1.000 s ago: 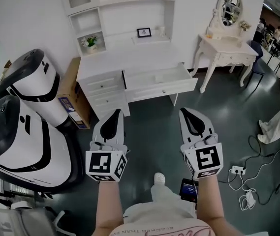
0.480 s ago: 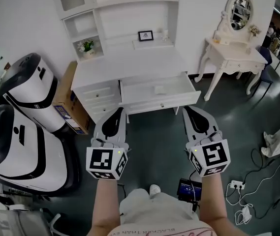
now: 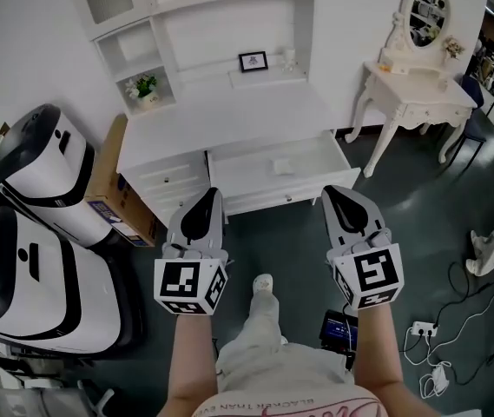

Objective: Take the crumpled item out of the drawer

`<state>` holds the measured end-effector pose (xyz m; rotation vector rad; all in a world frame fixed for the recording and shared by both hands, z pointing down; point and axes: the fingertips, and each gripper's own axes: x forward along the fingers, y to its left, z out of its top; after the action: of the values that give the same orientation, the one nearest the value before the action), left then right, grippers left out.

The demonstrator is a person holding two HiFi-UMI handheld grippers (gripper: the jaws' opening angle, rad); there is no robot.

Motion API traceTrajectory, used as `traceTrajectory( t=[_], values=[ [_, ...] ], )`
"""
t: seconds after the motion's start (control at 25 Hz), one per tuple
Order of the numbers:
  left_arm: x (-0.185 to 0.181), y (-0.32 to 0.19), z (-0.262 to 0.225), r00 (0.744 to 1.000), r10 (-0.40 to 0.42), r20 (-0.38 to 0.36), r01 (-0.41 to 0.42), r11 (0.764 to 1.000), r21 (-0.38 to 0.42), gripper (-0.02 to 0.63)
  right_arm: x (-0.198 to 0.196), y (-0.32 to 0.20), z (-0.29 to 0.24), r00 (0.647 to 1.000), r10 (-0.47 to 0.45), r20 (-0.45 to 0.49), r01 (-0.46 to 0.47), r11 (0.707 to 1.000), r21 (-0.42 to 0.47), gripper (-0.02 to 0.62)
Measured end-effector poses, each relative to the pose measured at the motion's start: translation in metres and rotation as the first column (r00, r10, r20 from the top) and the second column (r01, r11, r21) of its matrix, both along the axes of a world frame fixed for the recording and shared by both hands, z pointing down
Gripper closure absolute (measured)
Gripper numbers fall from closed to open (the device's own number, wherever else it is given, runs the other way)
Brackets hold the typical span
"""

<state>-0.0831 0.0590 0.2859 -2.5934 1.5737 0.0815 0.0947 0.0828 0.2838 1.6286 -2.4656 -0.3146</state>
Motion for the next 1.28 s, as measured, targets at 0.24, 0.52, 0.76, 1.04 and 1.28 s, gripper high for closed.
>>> traceTrajectory(
  t=[0.24,0.52,0.76,1.04,1.28],
  values=[
    [-0.002,-0.076,0.001,1.0,0.014,-0.016,-0.014,1.0,0.004,0.597,0.006,-0.075,0.001,0.999,0.046,0.006,-0.046,0.999,-0.002,0.589],
    [-0.006,-0.174,0.001,0.999,0.031,-0.041,-0.031,1.0,-0.004,0.597,0.012,-0.169,-0.007,0.993,0.119,0.021,-0.119,0.993,0.006,0.589],
    [0.0,-0.249,0.006,0.997,0.063,-0.052,-0.064,0.998,-0.025,0.597,0.018,-0.237,-0.004,0.988,0.152,0.024,-0.152,0.988,-0.027,0.588],
    [0.007,-0.32,0.014,0.995,0.094,-0.044,-0.096,0.995,-0.041,0.597,0.026,-0.304,0.008,0.978,0.178,0.105,-0.169,0.981,-0.091,0.569],
    [0.011,-0.351,0.02,0.993,0.112,-0.034,-0.114,0.992,-0.057,0.597,0.024,-0.337,0.018,0.981,0.155,0.117,-0.138,0.981,-0.139,0.345]
  ],
)
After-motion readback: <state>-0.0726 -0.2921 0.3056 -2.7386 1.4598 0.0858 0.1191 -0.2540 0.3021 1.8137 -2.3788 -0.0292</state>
